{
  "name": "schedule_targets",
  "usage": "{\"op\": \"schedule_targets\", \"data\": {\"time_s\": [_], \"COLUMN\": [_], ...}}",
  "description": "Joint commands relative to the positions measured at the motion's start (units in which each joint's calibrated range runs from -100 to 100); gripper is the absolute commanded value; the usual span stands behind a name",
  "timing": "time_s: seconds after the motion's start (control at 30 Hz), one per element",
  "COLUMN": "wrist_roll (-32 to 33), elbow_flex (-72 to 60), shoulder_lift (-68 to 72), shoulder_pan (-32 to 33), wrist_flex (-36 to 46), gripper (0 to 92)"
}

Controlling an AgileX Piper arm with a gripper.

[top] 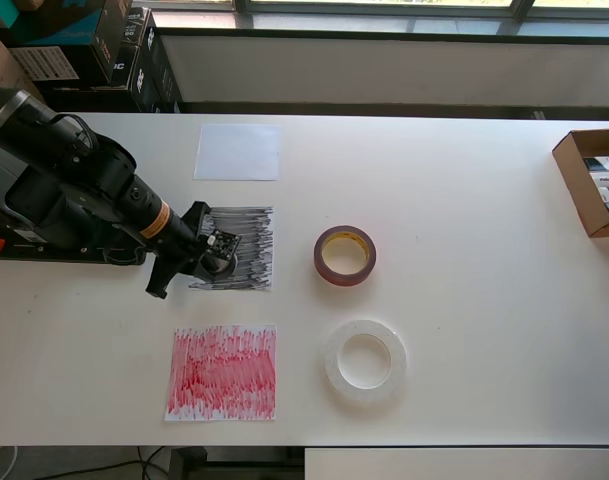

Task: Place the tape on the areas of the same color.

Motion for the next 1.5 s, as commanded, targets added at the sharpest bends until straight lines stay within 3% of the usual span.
{"op": "schedule_targets", "data": {"time_s": [0.0, 0.7, 1.47], "wrist_roll": [0.24, 0.97, 0.24], "elbow_flex": [0.63, -4.64, -4.09], "shoulder_lift": [-0.15, 8.08, 7.43], "shoulder_pan": [1.63, 7.63, 7.79], "wrist_flex": [-1.52, -3.72, -3.72], "gripper": [0.1, 0.1, 2.8]}}
